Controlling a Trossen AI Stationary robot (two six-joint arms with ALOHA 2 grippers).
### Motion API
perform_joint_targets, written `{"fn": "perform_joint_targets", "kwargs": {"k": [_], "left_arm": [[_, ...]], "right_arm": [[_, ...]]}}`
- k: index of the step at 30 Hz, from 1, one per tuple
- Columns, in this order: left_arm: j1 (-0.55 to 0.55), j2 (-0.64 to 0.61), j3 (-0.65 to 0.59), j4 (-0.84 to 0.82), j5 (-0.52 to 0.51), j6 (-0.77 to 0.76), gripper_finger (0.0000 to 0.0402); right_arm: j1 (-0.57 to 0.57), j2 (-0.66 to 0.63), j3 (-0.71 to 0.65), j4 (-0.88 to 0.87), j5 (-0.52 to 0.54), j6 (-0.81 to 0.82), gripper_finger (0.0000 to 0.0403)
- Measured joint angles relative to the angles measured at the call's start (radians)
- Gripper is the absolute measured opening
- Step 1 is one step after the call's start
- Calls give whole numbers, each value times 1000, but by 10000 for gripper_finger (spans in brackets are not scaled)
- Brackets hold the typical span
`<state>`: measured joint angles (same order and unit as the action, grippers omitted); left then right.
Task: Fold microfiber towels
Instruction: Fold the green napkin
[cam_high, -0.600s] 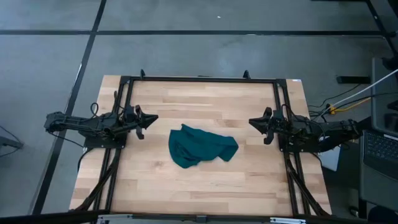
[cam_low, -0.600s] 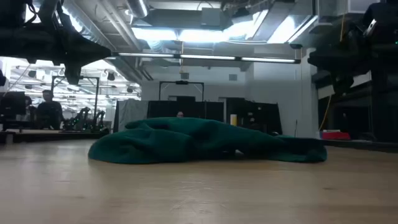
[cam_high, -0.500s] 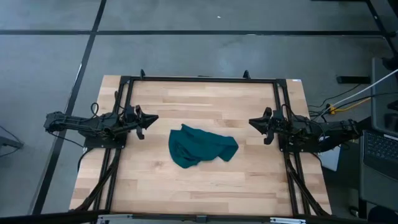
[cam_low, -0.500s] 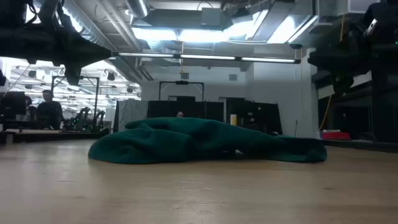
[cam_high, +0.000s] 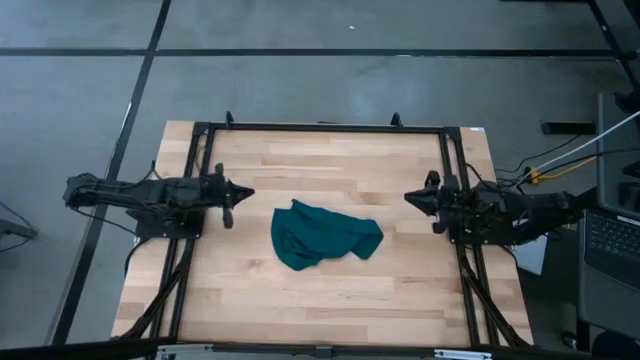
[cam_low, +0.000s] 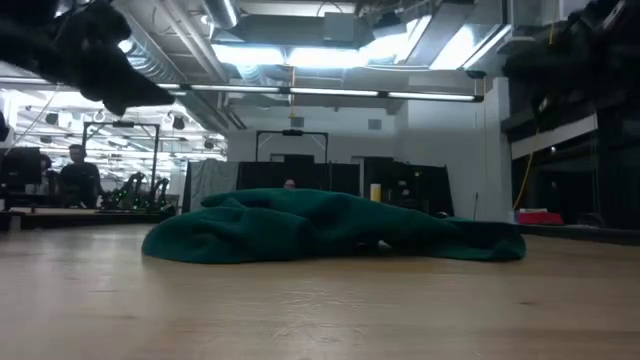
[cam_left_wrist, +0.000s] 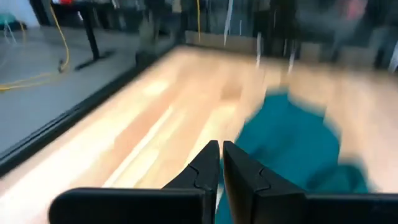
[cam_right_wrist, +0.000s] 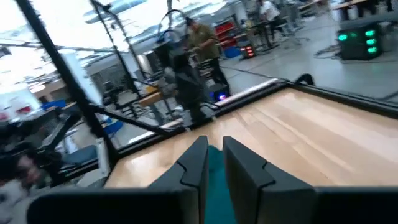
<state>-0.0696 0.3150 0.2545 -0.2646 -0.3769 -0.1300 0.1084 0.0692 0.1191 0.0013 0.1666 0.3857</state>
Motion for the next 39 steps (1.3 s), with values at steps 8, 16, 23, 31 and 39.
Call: {"fn": "perform_joint_targets", "kwargs": {"k": [8,16,23,31,39], "left_arm": [[1,476,248,-142,57,268,18],[135,757,345,-47,181,400,18],[282,842,352,14,444,533,56],[362,969,363,59,543,658,142],[398,1149,444,140,535,692,157]], "right_arm": [[0,123,268,-559,-141,68,89],[0,436,356,-575,-219,45,124],[0,602,356,-395,-264,68,162],[0,624,356,-352,-256,123,192],[0,626,356,-364,-227,163,177]]}}
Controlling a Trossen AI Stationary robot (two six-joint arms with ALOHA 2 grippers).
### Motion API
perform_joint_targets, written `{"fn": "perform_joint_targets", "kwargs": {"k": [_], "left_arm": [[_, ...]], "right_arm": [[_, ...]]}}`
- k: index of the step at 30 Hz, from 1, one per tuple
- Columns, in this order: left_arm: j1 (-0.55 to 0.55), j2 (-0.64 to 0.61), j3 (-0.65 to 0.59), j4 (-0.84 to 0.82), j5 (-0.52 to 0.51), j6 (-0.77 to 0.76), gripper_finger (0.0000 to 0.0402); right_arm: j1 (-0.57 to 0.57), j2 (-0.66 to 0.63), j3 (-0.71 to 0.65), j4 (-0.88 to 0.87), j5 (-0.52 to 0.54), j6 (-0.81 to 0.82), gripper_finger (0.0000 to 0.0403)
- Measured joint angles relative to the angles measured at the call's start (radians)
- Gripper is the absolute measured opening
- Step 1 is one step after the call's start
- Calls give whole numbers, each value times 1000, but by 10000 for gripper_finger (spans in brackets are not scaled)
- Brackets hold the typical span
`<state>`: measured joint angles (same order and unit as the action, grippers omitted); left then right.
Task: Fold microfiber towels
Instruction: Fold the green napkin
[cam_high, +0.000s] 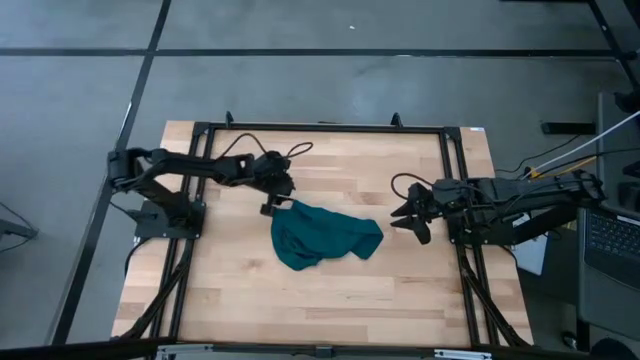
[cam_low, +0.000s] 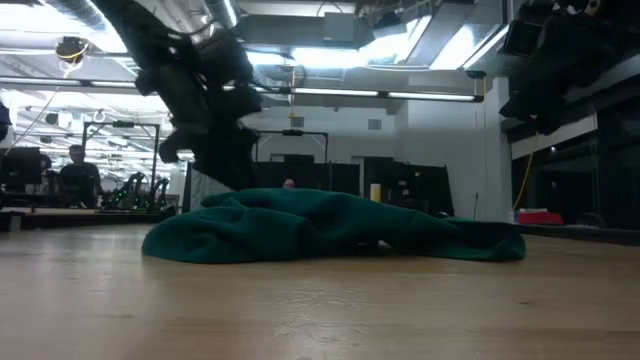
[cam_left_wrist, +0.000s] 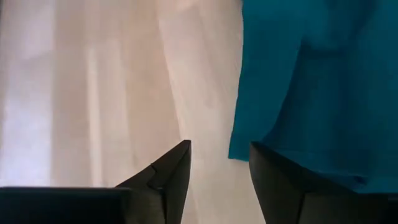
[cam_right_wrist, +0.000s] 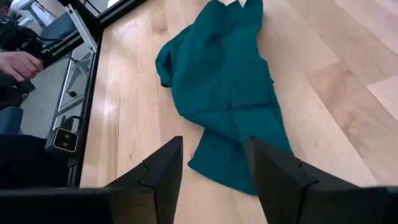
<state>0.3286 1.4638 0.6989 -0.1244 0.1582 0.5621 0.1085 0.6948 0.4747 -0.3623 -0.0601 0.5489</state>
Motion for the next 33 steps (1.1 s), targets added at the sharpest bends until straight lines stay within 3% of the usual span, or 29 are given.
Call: {"fn": "perform_joint_targets", "kwargs": {"k": [8,14,30,33], "left_arm": [[-1,58,6,-28,104,28,155],[0,60,6,2,47,42,150],[2,68,6,-3,40,72,113],[2,88,5,-5,-1,46,101]], "right_arm": [[5,0,0,-4,-12,48,162],[28,9,0,-5,26,58,170],[105,120,-1,12,72,99,154],[124,150,-1,19,77,116,160]]}}
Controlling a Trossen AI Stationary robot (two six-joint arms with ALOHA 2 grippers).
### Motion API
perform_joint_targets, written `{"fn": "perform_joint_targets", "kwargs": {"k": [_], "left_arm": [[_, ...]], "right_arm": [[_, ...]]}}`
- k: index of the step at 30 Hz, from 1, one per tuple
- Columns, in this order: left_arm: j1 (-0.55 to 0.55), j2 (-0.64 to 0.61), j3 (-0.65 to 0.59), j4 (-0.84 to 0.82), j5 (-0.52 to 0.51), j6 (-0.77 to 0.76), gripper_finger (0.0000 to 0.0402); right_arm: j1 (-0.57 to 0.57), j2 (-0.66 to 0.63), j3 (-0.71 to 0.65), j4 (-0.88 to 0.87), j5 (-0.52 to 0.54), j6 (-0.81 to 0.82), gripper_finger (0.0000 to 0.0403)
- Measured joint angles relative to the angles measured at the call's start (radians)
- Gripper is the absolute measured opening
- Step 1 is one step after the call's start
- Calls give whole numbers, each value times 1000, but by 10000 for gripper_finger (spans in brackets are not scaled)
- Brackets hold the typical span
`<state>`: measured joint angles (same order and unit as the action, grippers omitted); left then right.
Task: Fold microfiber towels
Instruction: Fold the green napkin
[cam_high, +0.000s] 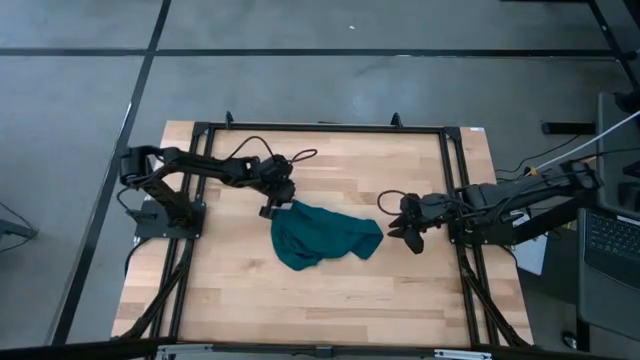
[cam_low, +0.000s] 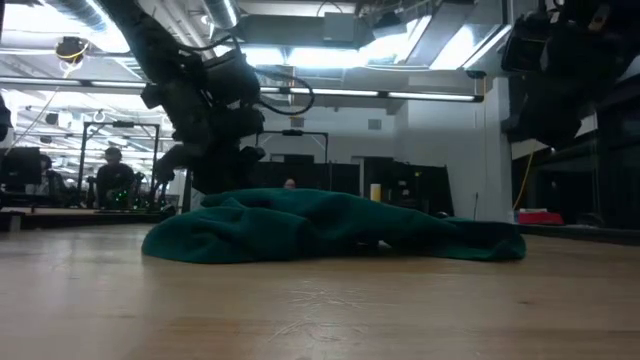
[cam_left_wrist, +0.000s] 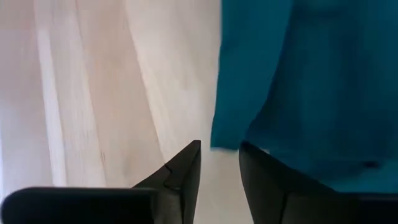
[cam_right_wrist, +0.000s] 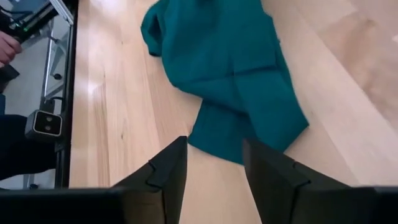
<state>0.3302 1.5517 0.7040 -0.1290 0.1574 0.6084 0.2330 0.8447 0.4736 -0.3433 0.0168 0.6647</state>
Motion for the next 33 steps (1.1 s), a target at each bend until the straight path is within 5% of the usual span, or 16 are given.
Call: {"fn": "perform_joint_targets", "kwargs": {"k": [7,10,21,33], "left_arm": [[0,32,0,7,-4,-80,13],[0,41,0,7,47,-89,8],[-37,46,0,7,106,49,60],[2,82,2,34,-11,-26,134]], "right_arm": [[38,37,0,17,20,45,173],[49,39,0,15,29,57,172],[64,39,0,15,55,79,157],[64,39,0,33,66,95,176]]}}
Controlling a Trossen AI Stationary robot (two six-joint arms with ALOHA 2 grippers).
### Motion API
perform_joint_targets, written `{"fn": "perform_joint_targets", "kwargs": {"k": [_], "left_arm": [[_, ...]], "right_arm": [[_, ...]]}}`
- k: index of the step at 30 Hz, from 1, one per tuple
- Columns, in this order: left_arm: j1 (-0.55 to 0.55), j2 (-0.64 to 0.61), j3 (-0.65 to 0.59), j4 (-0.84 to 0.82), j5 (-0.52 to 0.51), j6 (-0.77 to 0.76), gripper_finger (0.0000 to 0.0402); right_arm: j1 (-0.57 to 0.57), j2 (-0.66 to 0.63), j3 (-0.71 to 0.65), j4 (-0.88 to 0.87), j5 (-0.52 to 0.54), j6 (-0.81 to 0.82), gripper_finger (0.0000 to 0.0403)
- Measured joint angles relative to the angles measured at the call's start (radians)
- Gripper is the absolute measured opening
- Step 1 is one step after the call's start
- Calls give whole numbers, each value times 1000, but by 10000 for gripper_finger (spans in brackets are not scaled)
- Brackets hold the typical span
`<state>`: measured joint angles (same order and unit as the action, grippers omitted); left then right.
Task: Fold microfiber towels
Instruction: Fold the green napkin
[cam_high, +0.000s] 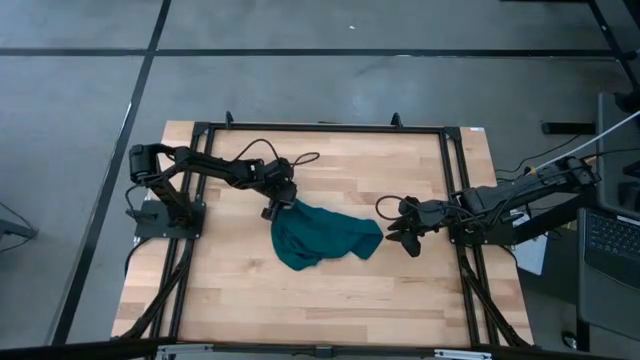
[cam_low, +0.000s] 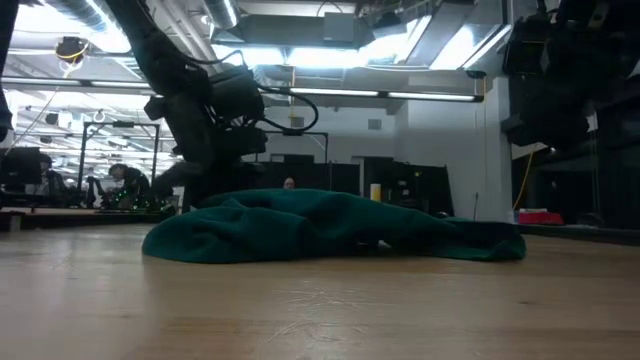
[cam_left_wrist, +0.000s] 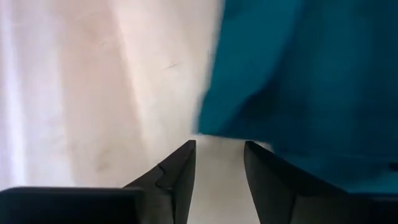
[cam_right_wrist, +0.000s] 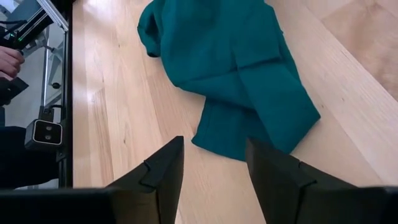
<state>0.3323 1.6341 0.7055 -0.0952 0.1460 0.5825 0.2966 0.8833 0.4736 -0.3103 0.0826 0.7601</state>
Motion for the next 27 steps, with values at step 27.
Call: {"fn": "perform_joint_targets", "kwargs": {"k": [27], "left_arm": [[-3,-48,8,67,25,-41,130]], "right_arm": [[0,0,0,1,0,11,170]]}}
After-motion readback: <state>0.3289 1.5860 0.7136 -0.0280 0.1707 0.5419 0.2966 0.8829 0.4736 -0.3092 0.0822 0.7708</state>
